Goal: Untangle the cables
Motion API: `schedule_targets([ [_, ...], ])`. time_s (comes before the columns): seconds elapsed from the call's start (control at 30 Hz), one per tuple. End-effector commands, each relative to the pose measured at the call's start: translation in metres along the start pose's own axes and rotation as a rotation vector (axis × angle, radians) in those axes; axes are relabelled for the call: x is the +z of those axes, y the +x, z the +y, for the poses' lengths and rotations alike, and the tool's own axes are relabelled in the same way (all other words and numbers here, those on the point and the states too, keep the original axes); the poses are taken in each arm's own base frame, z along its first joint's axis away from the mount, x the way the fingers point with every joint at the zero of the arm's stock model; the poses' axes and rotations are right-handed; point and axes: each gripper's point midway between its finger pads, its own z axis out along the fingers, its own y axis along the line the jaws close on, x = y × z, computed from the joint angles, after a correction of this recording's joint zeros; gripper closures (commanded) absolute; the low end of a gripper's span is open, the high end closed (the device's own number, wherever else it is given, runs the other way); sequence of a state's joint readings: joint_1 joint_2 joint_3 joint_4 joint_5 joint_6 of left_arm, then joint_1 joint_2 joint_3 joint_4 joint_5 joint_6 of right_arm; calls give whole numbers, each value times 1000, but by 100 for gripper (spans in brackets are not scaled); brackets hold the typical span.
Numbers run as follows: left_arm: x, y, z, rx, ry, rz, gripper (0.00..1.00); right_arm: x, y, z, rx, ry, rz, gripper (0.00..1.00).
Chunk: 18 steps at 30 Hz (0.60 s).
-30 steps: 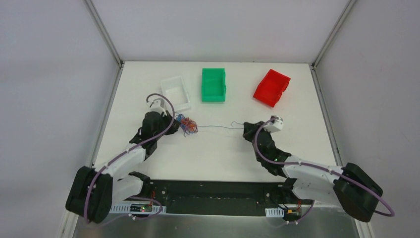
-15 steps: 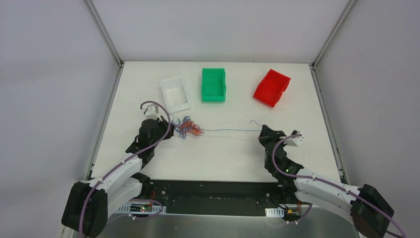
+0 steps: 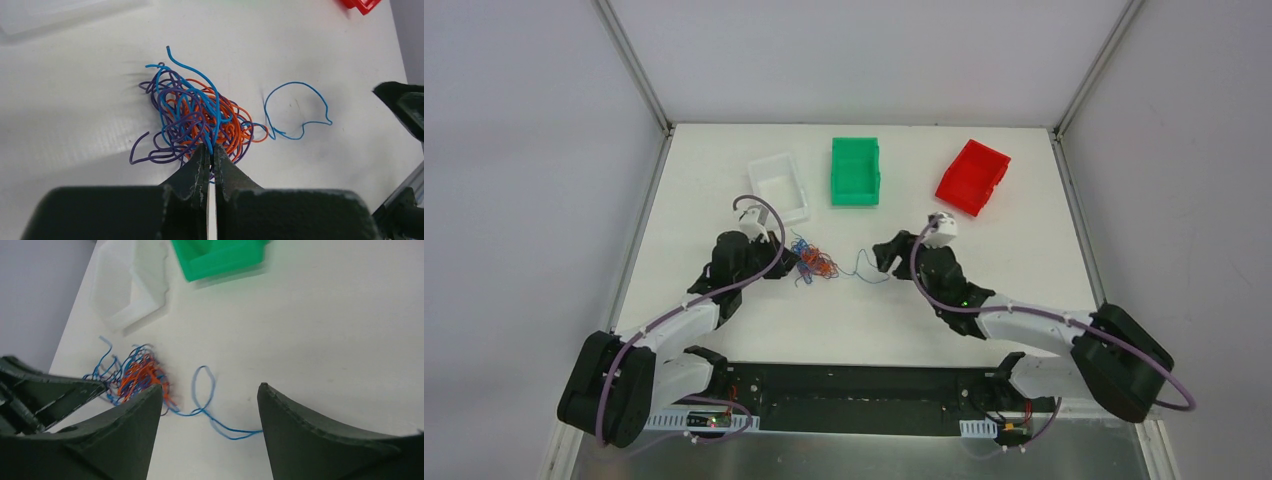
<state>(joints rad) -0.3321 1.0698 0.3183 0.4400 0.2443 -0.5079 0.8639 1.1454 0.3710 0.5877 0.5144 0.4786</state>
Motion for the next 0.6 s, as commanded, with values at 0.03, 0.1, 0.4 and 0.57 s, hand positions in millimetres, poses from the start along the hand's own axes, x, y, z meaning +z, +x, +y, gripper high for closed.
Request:
schedule_targets([
  [0.03,2,-27,-43,60,207,-50,100,15,42,87,-173,-349,283,28],
  [0.1,0,-27,-50,64,244,-49,100,22,56,101,-227,-398,358,30],
  [0.4,-9,-29,-73,89,379,-72,100,36,96,131,-279,-542,603,42],
  [0.57,-9,-31,-69,88,349,-90,100,36,103,124,-247,-537,602,44],
])
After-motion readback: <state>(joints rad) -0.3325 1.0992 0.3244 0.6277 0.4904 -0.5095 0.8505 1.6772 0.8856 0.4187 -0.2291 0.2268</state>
